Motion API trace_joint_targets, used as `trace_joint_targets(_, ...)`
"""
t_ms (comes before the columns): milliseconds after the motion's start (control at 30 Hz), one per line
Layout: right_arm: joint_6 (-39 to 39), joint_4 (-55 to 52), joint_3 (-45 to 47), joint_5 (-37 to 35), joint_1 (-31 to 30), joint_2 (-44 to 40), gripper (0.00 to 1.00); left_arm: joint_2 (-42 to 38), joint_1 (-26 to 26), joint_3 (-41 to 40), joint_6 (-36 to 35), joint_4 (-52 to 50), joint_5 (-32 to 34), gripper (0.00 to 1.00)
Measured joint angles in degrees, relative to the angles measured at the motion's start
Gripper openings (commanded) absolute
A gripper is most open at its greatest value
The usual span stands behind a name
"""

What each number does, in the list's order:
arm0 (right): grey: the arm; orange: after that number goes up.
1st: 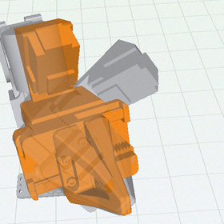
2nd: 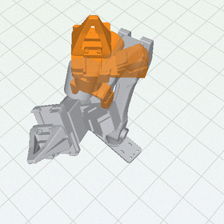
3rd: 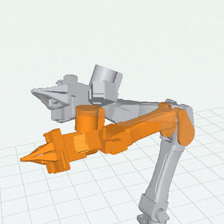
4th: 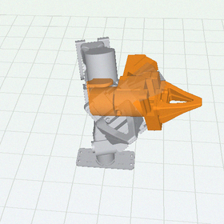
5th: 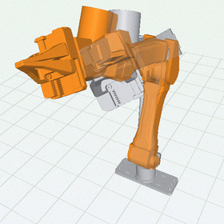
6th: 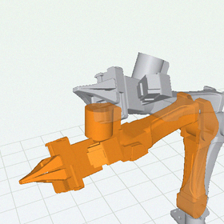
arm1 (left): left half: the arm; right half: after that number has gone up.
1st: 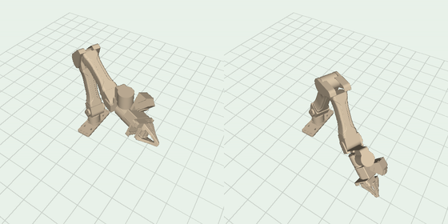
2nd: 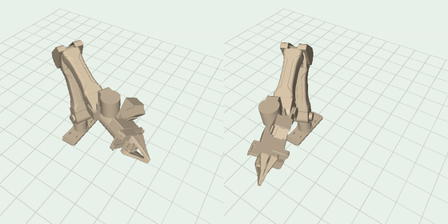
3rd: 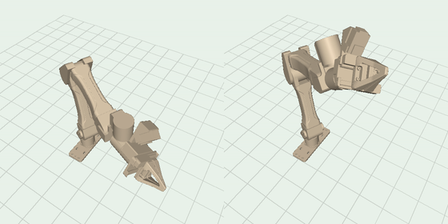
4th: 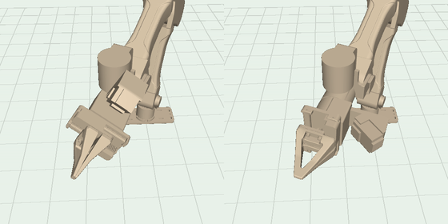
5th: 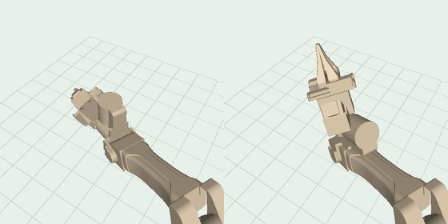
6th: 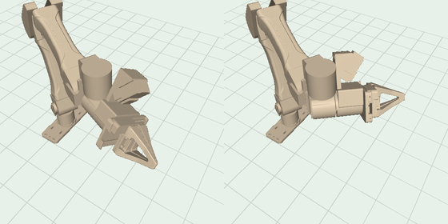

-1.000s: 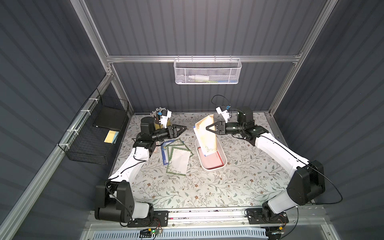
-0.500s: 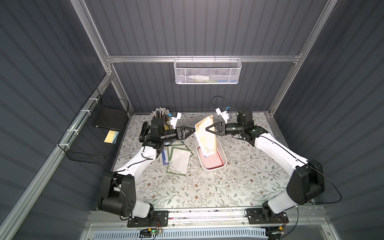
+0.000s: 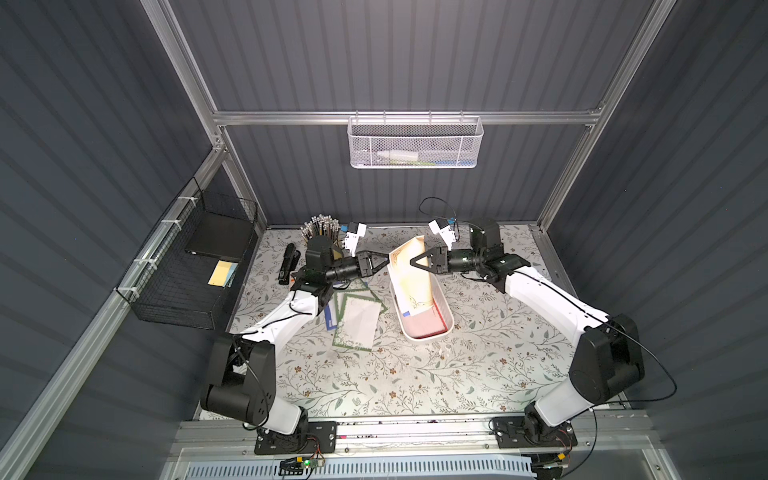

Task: Take out the stationery paper from the storage box
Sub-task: Adjust the stationery paper.

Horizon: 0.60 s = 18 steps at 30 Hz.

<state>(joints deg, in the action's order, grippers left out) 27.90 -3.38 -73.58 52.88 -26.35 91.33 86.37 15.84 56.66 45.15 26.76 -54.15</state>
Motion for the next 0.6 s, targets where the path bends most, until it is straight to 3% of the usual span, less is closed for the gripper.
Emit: trace_joint_targets(600, -1.4, -1.7, 0.0, -1.5, 0.0, 0.2, 0.3, -1.8, -1.0, 3.1, -7.3, -13.5, 3.1, 0.0)
